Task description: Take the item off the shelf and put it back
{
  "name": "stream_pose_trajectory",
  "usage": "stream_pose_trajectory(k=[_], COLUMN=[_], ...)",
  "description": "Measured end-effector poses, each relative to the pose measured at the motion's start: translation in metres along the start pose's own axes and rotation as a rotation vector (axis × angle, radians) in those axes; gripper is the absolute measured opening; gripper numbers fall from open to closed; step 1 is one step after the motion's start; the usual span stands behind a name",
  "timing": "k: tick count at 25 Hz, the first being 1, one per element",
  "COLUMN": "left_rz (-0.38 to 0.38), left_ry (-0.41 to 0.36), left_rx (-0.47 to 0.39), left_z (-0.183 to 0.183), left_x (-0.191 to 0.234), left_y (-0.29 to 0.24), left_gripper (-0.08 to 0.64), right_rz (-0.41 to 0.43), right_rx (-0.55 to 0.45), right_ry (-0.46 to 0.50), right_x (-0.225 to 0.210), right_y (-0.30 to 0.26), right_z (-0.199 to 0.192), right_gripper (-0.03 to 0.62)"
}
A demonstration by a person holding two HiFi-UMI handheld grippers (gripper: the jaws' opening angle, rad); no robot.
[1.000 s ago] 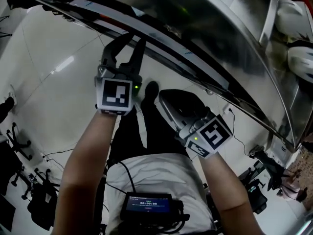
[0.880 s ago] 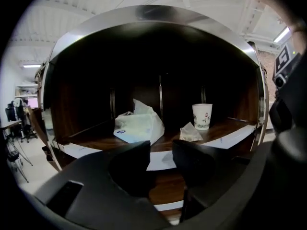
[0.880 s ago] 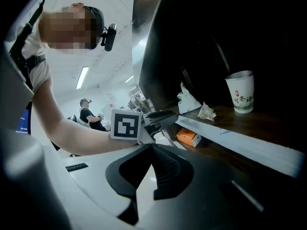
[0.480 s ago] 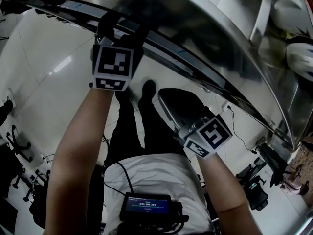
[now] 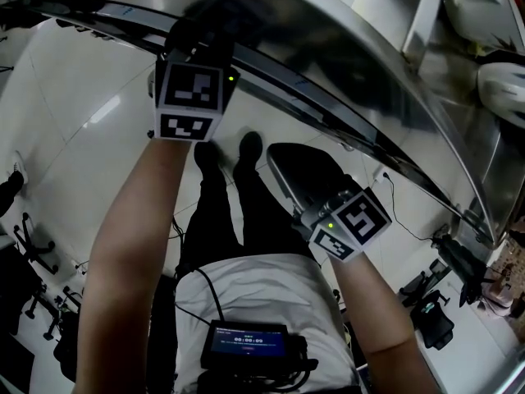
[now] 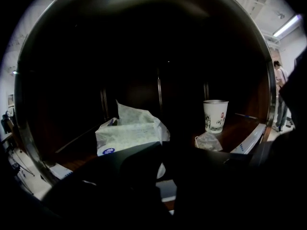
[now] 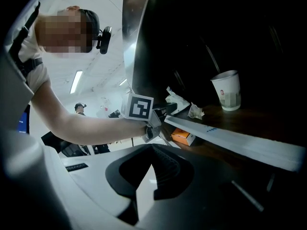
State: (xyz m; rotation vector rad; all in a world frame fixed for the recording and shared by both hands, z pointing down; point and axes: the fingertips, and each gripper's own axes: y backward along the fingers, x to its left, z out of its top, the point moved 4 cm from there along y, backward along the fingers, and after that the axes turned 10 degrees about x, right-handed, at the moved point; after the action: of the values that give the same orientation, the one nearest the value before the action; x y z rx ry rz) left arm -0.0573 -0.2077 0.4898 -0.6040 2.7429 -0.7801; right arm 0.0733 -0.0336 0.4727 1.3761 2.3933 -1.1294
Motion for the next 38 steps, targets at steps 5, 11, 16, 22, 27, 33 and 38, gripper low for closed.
stream_pose_trajectory(k=[5, 11, 16, 22, 27, 33, 38], left_rz=[-0.017, -0.022, -0.022, -0.032, -0.033, -0.041, -0.051], left_ry=[-0.004, -0.031, -0.038, -0.062, -0.080, -0.077, -0.072], left_rx=[-0.025, -0.033, -0.026, -0.012, -0.006, 0.002, 0.007], left_z=[0.002, -0.010, -0.012, -0.013, -0.011, -0.009, -0.008], left_x=[-0.002, 0.004, 0.000, -0.002, 0.004, 0.005, -0.001], left_y=[0.019, 0.033, 0.048, 0.072, 0.094, 0.121, 0.146], left_gripper=[0.009, 0.011, 0.011, 0.011, 0.011, 0.011, 0.011], right_rz=[0.003, 0.011, 0.016, 0.020, 0.035, 0.036, 0.029], right_rx=[-0.005, -0.016, -0.020, -0.046, -0.068, -0.094, -0.114], right_ry=[0.009, 0.016, 0.022, 0.039, 0.076, 0.097, 0.116], right_x=[0.005, 0.010, 0.014, 0.019, 0.031, 0.042, 0.046], right_y=[0.003, -0.010, -0.007, -0.003, 0.001, 0.009, 0.020], right_z=[0.002, 0.006, 0.006, 0.014, 0.024, 0.033, 0.043], right_gripper=[0.005, 0.005, 0.005, 0.005, 0.005, 0.005, 0.005])
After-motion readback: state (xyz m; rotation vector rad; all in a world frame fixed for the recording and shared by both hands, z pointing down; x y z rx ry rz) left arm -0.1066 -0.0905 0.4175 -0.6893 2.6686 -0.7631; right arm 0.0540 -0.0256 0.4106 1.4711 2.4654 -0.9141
